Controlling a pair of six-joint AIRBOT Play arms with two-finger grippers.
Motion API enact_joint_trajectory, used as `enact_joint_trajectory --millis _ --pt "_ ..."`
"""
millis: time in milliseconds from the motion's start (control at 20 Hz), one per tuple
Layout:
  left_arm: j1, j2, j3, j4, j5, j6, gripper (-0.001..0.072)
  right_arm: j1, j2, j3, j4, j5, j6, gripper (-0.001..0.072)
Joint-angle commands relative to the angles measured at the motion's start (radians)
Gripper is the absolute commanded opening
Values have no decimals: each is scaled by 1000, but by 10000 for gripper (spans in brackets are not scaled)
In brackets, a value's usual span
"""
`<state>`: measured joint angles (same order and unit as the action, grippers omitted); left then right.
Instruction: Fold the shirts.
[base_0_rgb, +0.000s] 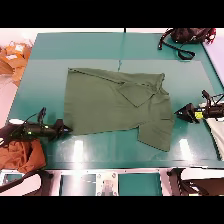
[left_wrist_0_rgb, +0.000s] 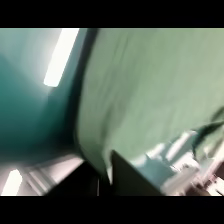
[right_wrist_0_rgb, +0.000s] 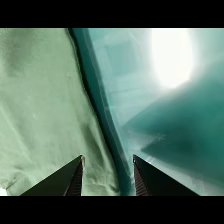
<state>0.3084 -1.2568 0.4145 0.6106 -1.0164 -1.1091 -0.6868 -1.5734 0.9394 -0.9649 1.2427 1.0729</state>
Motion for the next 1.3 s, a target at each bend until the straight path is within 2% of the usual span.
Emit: enact_joint_trajectory --millis 0,50,100,300,550,950,1000,1100,1150,1250 --pt "22 -8 74 66 -61 12 24 -11 0 0 -27 37 0 430" --pt "28 -8 97 96 -82 0 24 -12 -1 -1 -44 44 0 485" --pt "28 -8 115 126 -85 -13 23 -13 -1 -11 -47 53 -1 489" --pt "28 -8 164 137 -73 -19 24 10 -2 -84 -40 53 0 487" --pt "27 -8 173 115 -69 -15 24 48 -1 -97 -47 157 8 476" --pt "27 -8 173 114 -66 -8 24 108 -1 -114 -10 89 6 473" --pt "27 -8 173 114 -66 -8 24 123 -1 -114 9 77 0 384" --pt "27 -8 174 114 -67 -8 24 159 -1 -113 51 71 -24 133" --pt "27 -8 178 114 -71 -4 24 178 -1 -111 79 79 -39 47" --pt "27 2 233 115 -133 12 23 207 3 -69 158 137 -39 28"
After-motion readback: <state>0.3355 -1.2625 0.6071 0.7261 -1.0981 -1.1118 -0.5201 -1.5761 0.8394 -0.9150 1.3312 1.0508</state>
